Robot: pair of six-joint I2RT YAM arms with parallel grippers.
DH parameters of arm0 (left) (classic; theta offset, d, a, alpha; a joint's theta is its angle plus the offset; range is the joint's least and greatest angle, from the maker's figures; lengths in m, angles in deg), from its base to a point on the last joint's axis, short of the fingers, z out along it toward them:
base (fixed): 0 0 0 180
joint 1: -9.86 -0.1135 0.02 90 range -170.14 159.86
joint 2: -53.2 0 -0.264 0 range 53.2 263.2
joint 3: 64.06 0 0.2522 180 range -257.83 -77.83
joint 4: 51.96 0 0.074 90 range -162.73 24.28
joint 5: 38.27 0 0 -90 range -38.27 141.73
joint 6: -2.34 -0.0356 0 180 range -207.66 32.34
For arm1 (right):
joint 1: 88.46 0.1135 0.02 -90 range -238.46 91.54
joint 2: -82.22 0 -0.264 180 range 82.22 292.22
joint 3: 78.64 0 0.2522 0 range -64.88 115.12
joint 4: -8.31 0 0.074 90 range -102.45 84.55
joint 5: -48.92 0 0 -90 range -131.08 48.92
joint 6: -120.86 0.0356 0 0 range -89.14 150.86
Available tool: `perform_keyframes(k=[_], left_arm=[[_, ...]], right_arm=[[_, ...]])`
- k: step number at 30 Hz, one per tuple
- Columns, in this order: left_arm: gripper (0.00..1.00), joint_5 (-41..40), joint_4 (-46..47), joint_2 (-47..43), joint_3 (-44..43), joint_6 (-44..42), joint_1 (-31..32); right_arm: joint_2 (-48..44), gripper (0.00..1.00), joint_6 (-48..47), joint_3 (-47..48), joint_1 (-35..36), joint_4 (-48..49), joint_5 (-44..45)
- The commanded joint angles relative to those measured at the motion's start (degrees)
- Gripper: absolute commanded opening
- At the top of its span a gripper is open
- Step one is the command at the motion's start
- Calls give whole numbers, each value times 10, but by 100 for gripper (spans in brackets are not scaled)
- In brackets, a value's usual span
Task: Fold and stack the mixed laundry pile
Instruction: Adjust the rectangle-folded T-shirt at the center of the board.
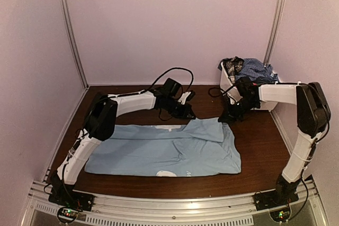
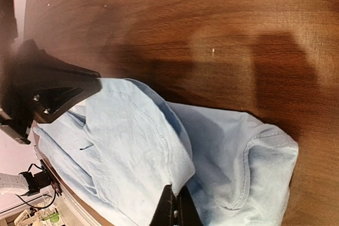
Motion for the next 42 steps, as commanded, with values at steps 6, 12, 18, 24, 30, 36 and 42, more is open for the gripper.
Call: perform_keyframes(k=[6,12,18,24,30,36,42], left_arm=[[0,8,33,-133,129,-78,12],[0,-10,45,-199,226,-114,42],[0,-36,97,-280,356,-135,73],[0,-67,97,-311,435,-169,93],[11,-106,98,-356,494,-238,125],[24,-141,93,-430,544,-293,131],[57,-262,128,-554,627,-250,114]], right_arm=[[-104,0,-22,-88,1,22,-43],[-151,0,-23,-160,18,47,-65],[-198,0,-22,-220,41,67,-76],[-248,3,-13,-297,67,78,-81],[-292,25,-4,-348,101,74,-78],[-333,34,-21,-336,115,26,-90],[-277,41,-17,-250,115,51,-39]])
